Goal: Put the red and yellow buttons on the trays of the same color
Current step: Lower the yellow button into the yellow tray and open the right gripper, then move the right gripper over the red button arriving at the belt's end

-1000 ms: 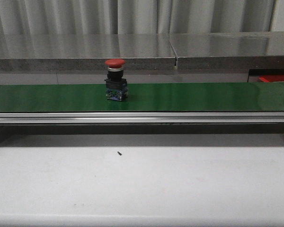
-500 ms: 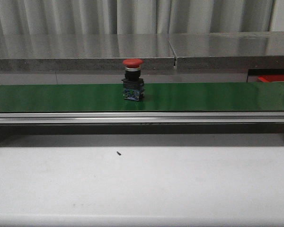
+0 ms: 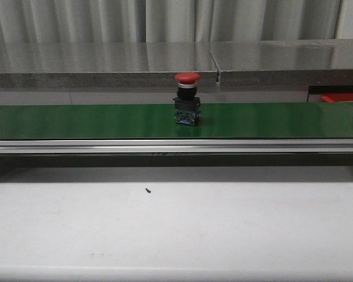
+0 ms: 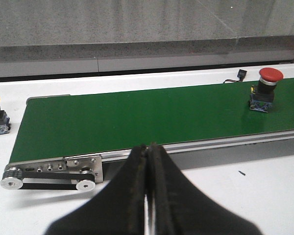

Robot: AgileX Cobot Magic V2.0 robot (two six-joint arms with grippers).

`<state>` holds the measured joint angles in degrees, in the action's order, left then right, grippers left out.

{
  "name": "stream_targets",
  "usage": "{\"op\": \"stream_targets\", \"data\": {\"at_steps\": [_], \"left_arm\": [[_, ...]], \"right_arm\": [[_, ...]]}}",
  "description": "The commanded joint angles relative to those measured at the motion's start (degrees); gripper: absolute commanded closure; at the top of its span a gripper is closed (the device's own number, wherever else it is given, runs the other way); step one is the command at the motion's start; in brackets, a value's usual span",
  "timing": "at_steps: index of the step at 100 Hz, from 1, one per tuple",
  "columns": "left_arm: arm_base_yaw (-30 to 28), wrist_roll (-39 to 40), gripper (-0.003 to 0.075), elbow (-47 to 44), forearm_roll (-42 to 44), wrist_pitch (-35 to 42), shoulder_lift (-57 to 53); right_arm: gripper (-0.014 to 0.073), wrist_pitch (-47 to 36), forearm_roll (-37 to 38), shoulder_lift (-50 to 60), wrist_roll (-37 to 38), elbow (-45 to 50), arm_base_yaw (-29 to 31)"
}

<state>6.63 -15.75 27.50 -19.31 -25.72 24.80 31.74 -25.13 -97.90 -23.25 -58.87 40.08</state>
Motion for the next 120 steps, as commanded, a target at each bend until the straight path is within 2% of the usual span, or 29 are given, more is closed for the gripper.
{"op": "stream_targets", "data": {"at_steps": [1,28,37,48,59,78,92,108,120], "left_arm": [[0.45,0.14,0.0739,1.53,-1.19,4.27,0.24],[0.45,0.14,0.0739,1.53,-1.19,4.27,0.24],[0.45,0.14,0.0739,1.53,-1.19,4.27,0.24],[0.45,0.14,0.0739,1.53,-1.19,4.27,0.24],[0.45,0.14,0.0739,1.53,-1.19,4.27,0.24],[0.45,0.14,0.0739,1.53,-1.19,4.27,0.24],[0.45,0.14,0.0739,1.53,-1.19,4.27,0.24],[0.45,0.14,0.0739,1.53,-1.19,4.27,0.24],[0.45,0.14,0.0739,1.53,-1.19,4.27,0.24]], "right_arm": [[0.0471,-2.04,-0.27,1.4,-0.18,-1.23,0.31],[0.0452,-1.21,-0.27,-0.45,-0.18,-1.23,0.31],[0.0347,-1.21,-0.27,-0.38,-0.18,-1.23,0.31],[0.0144,-1.21,-0.27,-0.07,-0.18,-1.28,0.31],[0.0046,-1.09,-0.32,1.13,-0.18,-1.28,0.31],[0.0043,-1.73,-0.86,7.11,-0.18,-1.28,-0.01],[0.0043,-1.82,-1.25,13.18,-3.17,-1.28,-3.12],[0.0043,-1.7,-1.25,17.94,-12.08,-1.28,-12.19],[0.0043,-0.6,-1.3,18.11,-15.96,-1.32,-20.19]]}}
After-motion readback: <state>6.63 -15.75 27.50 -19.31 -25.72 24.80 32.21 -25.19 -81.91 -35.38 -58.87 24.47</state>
